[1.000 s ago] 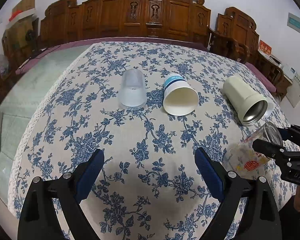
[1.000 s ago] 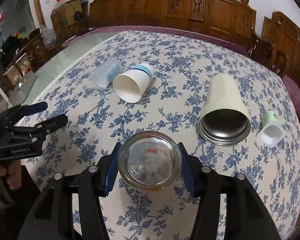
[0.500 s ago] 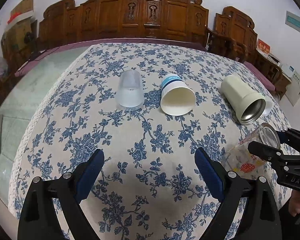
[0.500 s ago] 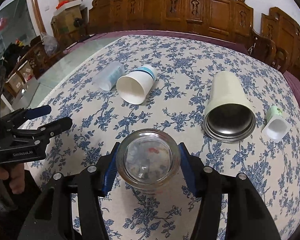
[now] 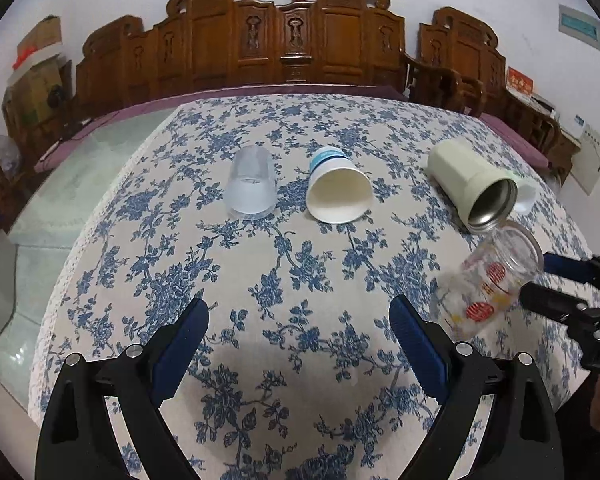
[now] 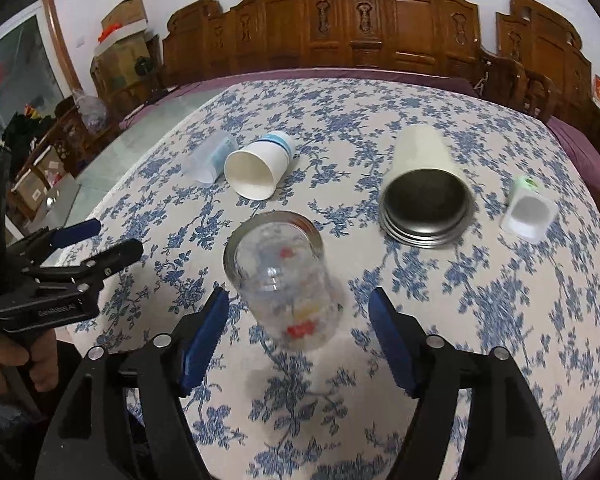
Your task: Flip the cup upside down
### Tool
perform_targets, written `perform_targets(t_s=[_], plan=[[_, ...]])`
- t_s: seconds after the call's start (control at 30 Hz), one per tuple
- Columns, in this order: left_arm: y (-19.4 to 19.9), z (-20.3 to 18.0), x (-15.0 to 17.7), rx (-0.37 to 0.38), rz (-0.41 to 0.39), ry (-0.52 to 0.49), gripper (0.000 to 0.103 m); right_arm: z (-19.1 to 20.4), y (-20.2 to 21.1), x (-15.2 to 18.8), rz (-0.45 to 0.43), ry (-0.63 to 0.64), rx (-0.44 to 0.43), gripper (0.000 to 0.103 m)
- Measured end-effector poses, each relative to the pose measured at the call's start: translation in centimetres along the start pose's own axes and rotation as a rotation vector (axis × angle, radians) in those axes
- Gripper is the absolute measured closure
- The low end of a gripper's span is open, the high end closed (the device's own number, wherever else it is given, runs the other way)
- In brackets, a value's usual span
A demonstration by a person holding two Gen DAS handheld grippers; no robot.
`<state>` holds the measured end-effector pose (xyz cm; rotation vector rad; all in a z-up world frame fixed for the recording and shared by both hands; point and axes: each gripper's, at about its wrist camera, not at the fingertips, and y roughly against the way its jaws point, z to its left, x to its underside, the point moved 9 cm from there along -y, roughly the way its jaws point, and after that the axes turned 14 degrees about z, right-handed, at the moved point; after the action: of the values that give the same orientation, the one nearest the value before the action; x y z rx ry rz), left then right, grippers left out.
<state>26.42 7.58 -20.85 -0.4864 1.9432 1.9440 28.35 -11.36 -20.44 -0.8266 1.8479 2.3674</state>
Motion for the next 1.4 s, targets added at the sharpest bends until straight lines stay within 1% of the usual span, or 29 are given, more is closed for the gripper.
perform_targets(t_s=[0.07, 0.13, 0.2, 0.23, 0.33, 0.43, 0.5, 0.57, 0.6, 0.77, 0.87, 1.03, 1.17, 1.4], plan=[[0.5, -0.4, 0.5, -0.006, -0.001, -0.008, 0.015, -0.4, 1.0, 0.6, -0.021, -0.016, 0.006, 0.020], [1.1, -1.0, 1.2, -0.002, -0.001, -0.013, 0.015, -0.8, 2.2, 1.2, -0.046, -0.031, 0.013, 0.010], [2.0, -1.6, 1.9, 0.000, -0.008, -0.019, 0.015, -1.1, 3.5, 1.7, -0.076, -0.044, 0.027, 0.003], [2.5, -1.9, 2.2, 0.002, -0.013, -0.021, 0.015, -1.1, 4.3, 2.0, -0.093, -0.048, 0.031, 0.003], [4.8, -3.0, 2.9, 0.020, -0.055, -0.022, 0.015, -1.2, 6.3, 2.7, -0.131, -0.053, 0.057, 0.003], [7.3, -4.1, 3.5, 0.050, -0.096, -0.012, 0.013, -1.2, 9.1, 3.5, -0.201, -0.068, 0.107, 0.003], [9.1, -4.8, 3.7, 0.046, -0.131, -0.014, 0.008, -0.9, 11.4, 4.0, -0.261, -0.064, 0.116, 0.003], [11.1, -5.3, 3.8, 0.033, -0.169, -0.020, 0.008, -0.6, 13.8, 4.5, -0.319, -0.064, 0.130, 0.003], [12.4, -5.6, 3.8, 0.028, -0.193, -0.027, 0.008, -0.4, 14.6, 4.7, -0.335, -0.065, 0.126, 0.003], [16.8, -6.7, 4.1, 0.021, -0.263, -0.043, 0.008, 0.4, 19.6, 6.2, -0.432, -0.062, 0.119, 0.003], [18.6, -7.3, 4.5, 0.015, -0.292, -0.046, 0.008, 1.0, 21.6, 6.9, -0.467, -0.058, 0.120, 0.003], [20.4, -7.8, 5.1, 0.003, -0.313, -0.054, 0.008, 1.3, 23.7, 8.3, -0.506, -0.078, 0.114, 0.003], [21.0, -7.7, 5.5, 0.002, -0.329, -0.046, 0.008, 1.3, 24.3, 8.8, -0.517, -0.083, 0.119, 0.003], [21.3, -7.4, 5.9, 0.007, -0.333, -0.025, 0.008, 1.4, 24.4, 8.9, -0.519, -0.080, 0.123, 0.003]])
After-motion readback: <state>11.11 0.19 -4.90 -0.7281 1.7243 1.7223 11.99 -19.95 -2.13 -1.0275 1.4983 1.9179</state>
